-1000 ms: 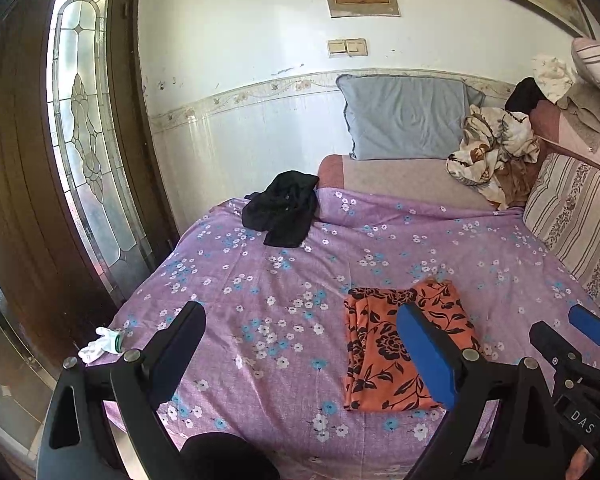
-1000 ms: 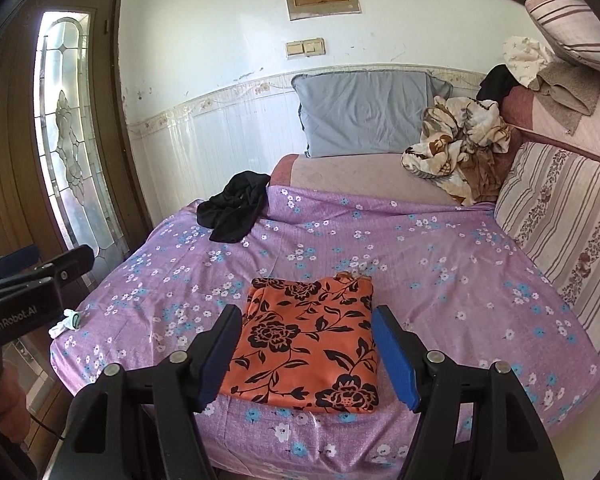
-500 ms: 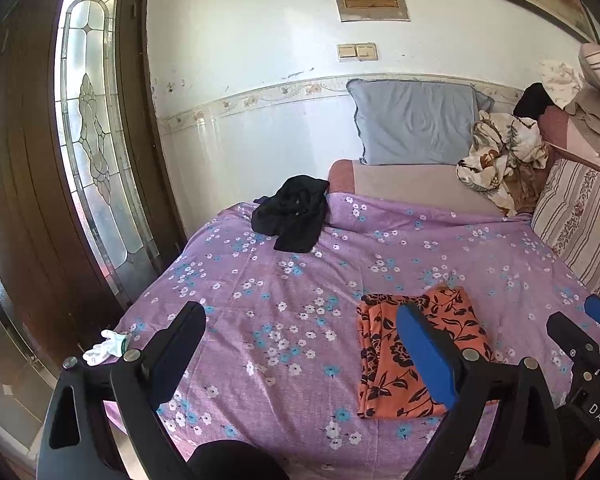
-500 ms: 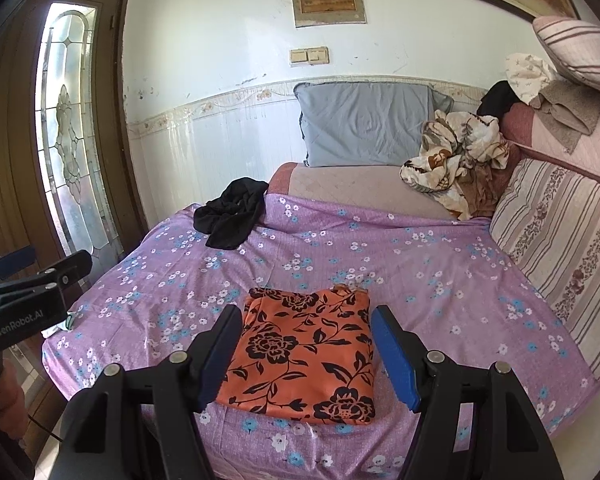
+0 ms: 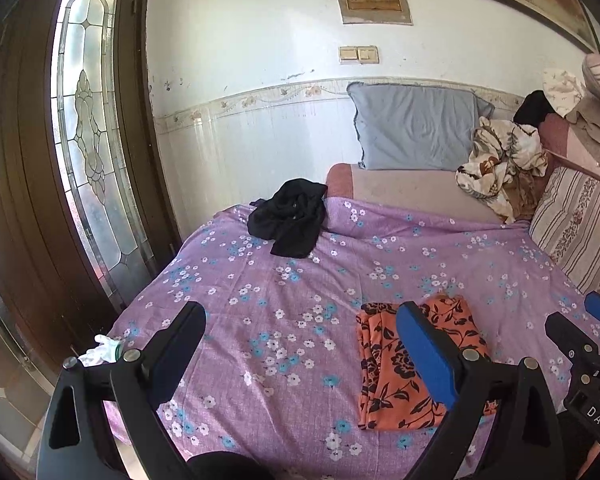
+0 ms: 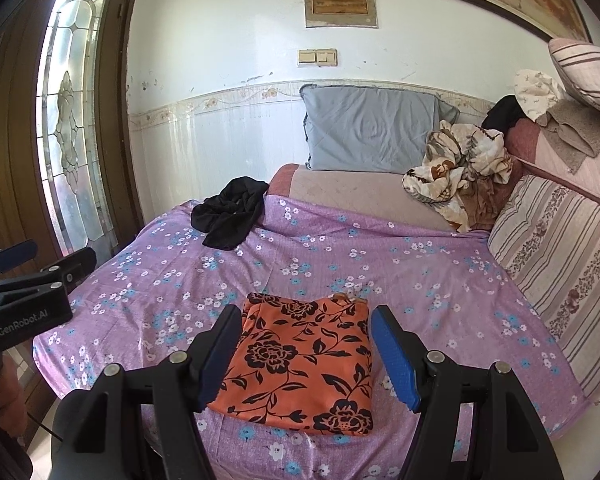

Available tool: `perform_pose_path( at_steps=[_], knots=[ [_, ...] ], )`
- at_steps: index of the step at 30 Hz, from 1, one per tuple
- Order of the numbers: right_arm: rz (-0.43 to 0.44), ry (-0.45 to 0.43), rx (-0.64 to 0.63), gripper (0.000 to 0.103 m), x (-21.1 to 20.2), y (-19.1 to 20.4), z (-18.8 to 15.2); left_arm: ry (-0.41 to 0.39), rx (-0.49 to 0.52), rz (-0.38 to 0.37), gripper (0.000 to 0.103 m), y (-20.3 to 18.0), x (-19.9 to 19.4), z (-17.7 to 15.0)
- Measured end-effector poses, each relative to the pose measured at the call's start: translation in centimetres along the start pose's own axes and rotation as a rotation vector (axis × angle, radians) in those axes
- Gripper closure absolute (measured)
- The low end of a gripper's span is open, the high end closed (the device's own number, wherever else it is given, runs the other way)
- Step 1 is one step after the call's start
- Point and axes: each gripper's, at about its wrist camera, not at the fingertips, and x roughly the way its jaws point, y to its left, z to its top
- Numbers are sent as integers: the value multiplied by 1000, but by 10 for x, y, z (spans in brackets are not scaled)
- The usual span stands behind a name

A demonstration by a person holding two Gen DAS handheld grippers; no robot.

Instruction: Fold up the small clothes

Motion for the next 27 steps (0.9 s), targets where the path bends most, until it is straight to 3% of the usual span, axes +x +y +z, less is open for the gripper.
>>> perform_pose_path(
  at_steps=[8,20,27],
  knots=[
    [-23,7,-15,31,6,3,5,-9,4,-22,7,2,5,6],
    [-9,59,-25,31,45,5,7,38,9,-29,7,-2,42,11],
    [-6,87,-25,31,79,-10,10,84,-42,-109,7,-4,80,15]
  ],
)
